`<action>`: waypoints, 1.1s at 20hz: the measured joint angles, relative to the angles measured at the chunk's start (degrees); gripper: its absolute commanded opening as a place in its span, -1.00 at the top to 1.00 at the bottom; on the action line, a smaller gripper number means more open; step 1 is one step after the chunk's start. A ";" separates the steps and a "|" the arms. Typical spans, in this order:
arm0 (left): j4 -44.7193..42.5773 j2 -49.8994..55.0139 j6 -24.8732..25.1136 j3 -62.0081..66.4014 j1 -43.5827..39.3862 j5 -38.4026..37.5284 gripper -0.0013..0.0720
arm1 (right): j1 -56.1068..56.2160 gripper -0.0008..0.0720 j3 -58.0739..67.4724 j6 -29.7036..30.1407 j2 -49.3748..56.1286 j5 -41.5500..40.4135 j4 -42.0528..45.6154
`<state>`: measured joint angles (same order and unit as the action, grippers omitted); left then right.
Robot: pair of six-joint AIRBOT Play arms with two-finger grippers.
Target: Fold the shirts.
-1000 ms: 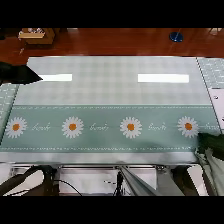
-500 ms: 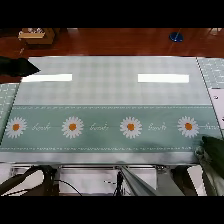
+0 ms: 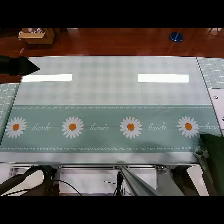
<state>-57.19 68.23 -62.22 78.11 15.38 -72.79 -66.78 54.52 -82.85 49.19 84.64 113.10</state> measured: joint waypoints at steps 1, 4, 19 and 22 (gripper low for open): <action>0.24 0.22 0.00 0.00 -0.13 0.74 -0.95 | 2.86 -0.48 2.47 0.57 1.46 -3.23 -8.83; 1.14 1.31 -0.02 0.00 -1.68 3.23 -0.95 | 14.88 -0.48 10.23 1.42 7.87 -9.86 -32.00; -23.39 10.12 -22.71 0.00 -20.26 8.81 -0.94 | 62.71 -0.54 20.39 -2.80 24.68 -16.85 -22.86; -26.93 11.37 -25.27 0.00 -22.51 7.50 -0.94 | 63.47 -0.54 20.46 -3.93 26.10 -15.10 -21.29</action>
<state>-84.12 79.59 -87.48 78.11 -7.14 -65.30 -3.31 74.98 -86.78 75.29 69.54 91.81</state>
